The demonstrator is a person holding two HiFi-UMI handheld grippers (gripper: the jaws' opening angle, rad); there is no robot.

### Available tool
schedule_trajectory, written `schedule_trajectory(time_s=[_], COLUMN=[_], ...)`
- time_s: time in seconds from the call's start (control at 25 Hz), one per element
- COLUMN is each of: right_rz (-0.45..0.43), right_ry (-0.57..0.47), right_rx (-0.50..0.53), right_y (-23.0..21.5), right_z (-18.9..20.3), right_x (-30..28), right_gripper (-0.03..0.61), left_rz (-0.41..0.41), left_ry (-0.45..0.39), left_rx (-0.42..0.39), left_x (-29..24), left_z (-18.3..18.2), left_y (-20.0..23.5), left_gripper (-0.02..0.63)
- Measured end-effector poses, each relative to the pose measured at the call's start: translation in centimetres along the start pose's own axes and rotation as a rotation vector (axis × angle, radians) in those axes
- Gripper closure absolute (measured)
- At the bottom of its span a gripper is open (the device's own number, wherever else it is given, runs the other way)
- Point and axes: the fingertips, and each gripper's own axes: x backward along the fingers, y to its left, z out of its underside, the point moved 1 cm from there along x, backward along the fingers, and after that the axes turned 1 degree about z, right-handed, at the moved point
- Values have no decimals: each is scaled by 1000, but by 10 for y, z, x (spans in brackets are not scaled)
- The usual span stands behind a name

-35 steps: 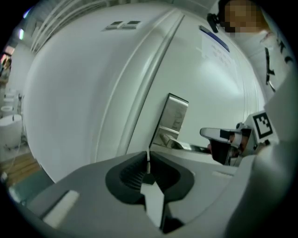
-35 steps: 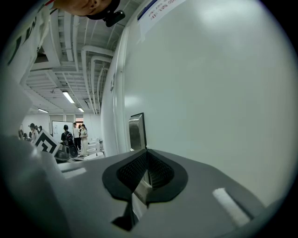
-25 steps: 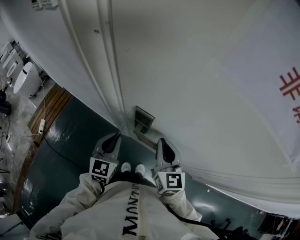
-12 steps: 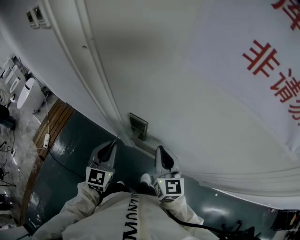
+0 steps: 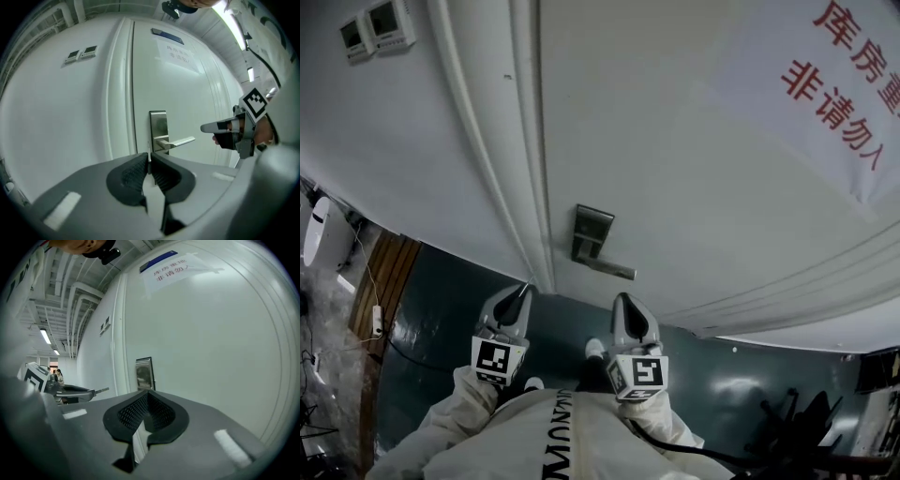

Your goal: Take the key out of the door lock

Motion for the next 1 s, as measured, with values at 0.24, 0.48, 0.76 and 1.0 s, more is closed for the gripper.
schedule_trajectory(time_s=[0.24, 0.48, 0.76, 1.0], right_rz=[113, 174, 228, 213], right_ry=[-22, -38, -53, -70], right_rx=[13, 26, 30, 27], right_y=[58, 94, 99, 95], right_z=[13, 14, 21, 19], right_x=[46, 87, 117, 128], right_gripper=[577, 577, 578, 578], left_rz=[85, 132, 155, 161], left_ry=[-39, -74, -96, -88], left_rx=[22, 28, 5, -18], left_x=[58, 94, 115, 117], left_z=[15, 13, 5, -2], left_y=[7, 6, -10, -26], left_gripper=[591, 592, 591, 591])
